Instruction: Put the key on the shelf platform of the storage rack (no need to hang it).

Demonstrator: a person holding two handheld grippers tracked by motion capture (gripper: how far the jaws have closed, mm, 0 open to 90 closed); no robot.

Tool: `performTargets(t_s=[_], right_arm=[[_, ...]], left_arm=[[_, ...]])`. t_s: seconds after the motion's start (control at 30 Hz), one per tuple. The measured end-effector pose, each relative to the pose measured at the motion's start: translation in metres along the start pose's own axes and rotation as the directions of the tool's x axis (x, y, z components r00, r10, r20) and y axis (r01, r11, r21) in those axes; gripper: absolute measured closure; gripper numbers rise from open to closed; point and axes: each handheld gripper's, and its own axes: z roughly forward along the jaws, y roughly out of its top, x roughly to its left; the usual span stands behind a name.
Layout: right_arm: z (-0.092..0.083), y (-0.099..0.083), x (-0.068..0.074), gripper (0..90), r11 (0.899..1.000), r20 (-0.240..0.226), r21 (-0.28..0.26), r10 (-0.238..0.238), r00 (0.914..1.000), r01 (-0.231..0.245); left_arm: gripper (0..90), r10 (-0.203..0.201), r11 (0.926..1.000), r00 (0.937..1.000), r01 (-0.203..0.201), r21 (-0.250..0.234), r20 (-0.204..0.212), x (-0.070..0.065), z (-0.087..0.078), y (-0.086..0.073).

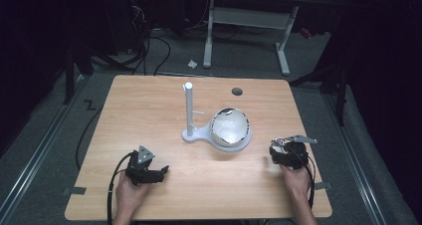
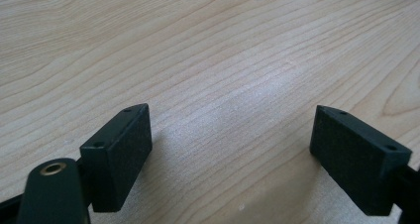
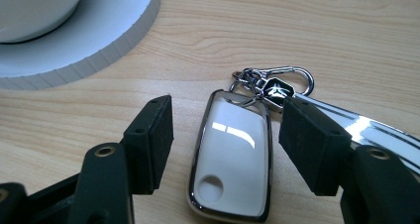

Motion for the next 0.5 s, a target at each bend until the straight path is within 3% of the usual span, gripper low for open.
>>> performTargets(t_s=[0.23, 0.5], right_arm=[[0.009, 0.001, -0.001, 40.3, 1.0, 0.012, 0.018, 0.005, 0.9999, -0.006], [0.016, 0.0, -0.004, 49.8, 0.999, 0.023, 0.04, -0.01, 0.9997, 0.009]], left_arm=[[16.7, 0.0, 1.0, 1.0, 0.0, 0.0, 0.0, 0.0, 0.0, 0.0], [16.7, -0.001, 1.0, 1.0, 0.001, 0.0, 0.0, 0.0, 0.0, 0.0]])
